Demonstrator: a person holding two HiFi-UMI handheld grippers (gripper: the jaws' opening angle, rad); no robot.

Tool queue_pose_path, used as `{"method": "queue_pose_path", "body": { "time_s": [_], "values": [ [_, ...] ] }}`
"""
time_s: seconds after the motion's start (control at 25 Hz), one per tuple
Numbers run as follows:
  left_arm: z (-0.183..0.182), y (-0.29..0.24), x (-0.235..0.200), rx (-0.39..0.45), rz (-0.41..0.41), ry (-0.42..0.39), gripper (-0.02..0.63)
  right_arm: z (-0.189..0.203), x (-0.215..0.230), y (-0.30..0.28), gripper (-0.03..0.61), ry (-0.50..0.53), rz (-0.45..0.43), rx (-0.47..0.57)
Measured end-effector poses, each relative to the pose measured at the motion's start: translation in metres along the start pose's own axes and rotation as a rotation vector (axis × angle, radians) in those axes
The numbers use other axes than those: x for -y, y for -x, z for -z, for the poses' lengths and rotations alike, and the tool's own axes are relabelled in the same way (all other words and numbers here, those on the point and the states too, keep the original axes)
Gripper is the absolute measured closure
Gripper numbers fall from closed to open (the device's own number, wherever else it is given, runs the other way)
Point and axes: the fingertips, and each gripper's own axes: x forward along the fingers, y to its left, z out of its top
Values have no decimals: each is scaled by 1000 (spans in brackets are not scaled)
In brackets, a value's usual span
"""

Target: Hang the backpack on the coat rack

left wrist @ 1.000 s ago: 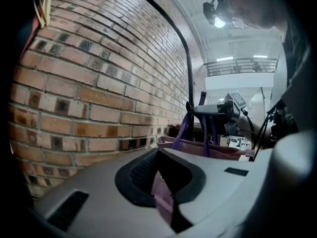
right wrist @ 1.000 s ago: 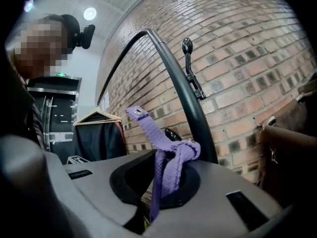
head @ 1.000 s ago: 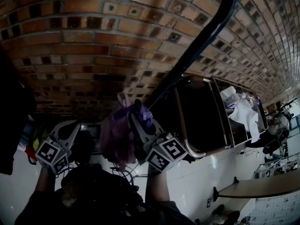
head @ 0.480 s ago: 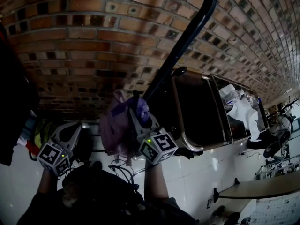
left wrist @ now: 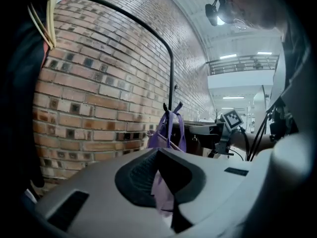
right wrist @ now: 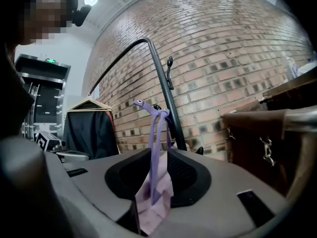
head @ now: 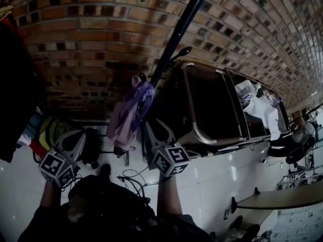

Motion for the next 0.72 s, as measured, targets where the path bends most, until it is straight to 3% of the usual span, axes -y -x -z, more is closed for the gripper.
{"method": "queue_pose_path", "body": {
  "time_s": [0.28,0.48,0.72],
  "values": [
    [8,48,66,22,-3,-18,601,16,-6,100,493,-87,28,66],
    [5,90,100,89,-65,-30,601,29,-26,137,501,-101,-12,78],
    [6,131,119,122,-88,-22,601,38,-71,161,572,-97,-120,77]
  ]
}}
